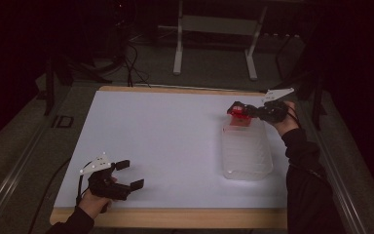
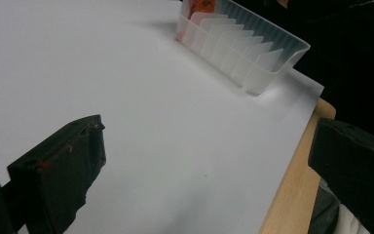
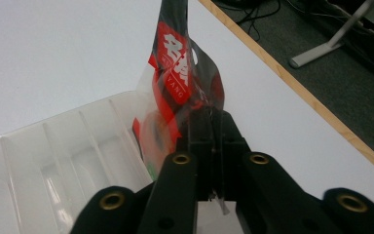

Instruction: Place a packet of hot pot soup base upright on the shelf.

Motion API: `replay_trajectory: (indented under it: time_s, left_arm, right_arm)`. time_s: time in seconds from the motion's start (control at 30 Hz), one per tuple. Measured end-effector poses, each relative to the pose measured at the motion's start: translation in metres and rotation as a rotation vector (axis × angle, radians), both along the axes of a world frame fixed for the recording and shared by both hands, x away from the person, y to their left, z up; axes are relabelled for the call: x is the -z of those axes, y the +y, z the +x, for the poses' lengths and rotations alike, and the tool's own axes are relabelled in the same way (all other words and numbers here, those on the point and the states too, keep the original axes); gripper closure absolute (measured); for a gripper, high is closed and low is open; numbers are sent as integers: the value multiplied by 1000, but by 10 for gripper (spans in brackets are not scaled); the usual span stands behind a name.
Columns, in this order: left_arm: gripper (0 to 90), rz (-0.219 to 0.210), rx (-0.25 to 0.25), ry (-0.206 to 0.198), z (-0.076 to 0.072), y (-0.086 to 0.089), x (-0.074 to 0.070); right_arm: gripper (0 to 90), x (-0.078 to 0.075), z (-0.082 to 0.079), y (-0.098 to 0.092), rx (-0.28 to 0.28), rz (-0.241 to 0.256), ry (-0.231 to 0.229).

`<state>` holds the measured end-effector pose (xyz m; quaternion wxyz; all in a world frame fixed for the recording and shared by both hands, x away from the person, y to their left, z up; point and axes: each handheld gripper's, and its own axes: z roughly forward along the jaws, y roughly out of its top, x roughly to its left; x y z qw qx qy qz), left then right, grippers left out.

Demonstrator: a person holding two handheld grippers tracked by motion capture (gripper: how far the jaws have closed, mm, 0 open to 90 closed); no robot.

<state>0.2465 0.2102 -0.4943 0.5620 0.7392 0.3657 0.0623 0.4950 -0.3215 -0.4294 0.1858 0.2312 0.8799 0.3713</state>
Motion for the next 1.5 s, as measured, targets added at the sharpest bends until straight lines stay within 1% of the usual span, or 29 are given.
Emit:
replay_trajectory:
  time_s: [0.03,0.07,0.1,0.13,0.2,0.23,0.27,0.3,0.37,0.4,0.43,0.47,0.5,0.53,0.6,0.63,0.67,0.73,0.77,0.8,0.87,0.93,1.0,1.07,1.13,1.17,1.27,1.5]
  left_arm:
    - [3,-1,1,-1,0,0,0]
    - [3,-1,2,-2,0,0,-1]
    - [3,-1,1,-4,-1,-1,-1]
    - [3,0,0,-4,-1,-1,-1]
    - [3,-2,-2,-1,0,0,-1]
    - [3,-2,-3,0,0,0,0]
    - [3,-4,-5,1,0,0,0]
    - [3,-4,-5,1,0,0,0]
    - [3,-1,-5,-2,0,0,-1]
    - [3,2,-4,-3,0,-1,-1]
    - [3,2,-5,-5,0,-1,-1]
    - [3,6,-4,-6,-1,-1,-1]
    - [3,8,-5,-6,-1,-1,-2]
    - [3,7,-5,-6,-1,-1,-2]
    - [3,5,-4,-5,-1,-1,-2]
    - [3,8,-4,-6,-1,-1,-2]
    - [3,8,-4,-6,-1,-1,-2]
    - [3,12,-2,-6,-1,-1,-2]
    - [3,13,-1,-9,-2,-1,-2]
    - [3,14,-1,-10,-2,-1,-3]
    - [3,16,0,-14,-2,-2,-3]
    - [3,14,-2,-14,-2,-2,-4]
    - [3,11,0,-12,-2,-2,-3]
    - [3,15,3,-13,-2,-2,-3]
    - [3,17,3,-13,-3,-2,-3]
    - [4,17,2,-14,-3,-2,-4]
    - [3,17,2,-17,-3,-2,-4]
    - [3,24,8,-14,-3,-3,-3]
  right_arm:
    - [825,-1,0,0,3,0,3]
    - [775,-2,-1,0,10,13,7]
    - [754,-3,-1,0,26,17,8]
    - [704,-5,-2,0,33,20,3]
    - [538,-9,-3,0,69,42,9]
    - [531,-11,-4,0,75,39,7]
    - [502,-13,-6,0,83,28,1]
    - [471,-16,-7,0,94,33,-9]
    - [442,-23,-11,0,93,56,-8]
    - [401,-27,-14,1,101,48,-22]
    - [373,-31,-15,1,113,51,-19]
    - [368,-35,-17,2,118,62,-10]
    - [341,-38,-18,2,125,61,-12]
    - [288,-41,-20,3,128,66,-23]
    - [249,-47,-24,5,143,91,-22]
    - [213,-49,-26,7,152,102,-16]
    - [213,-49,-26,7,152,102,-16]
    - [133,-54,-31,13,158,121,-23]
    - [132,-56,-33,15,141,137,-15]
    - [122,-57,-35,17,132,149,-16]
    - [117,-59,-39,22,141,145,-39]
    - [117,-62,-42,27,124,155,-27]
    - [118,-64,-45,31,124,158,-26]
    - [118,-66,-50,36,109,163,-30]
    - [119,-67,-56,41,98,173,-22]
    - [118,-66,-58,44,87,184,-16]
    - [119,-63,-66,51,68,183,-13]
    - [119,-56,-86,66,7,206,4]
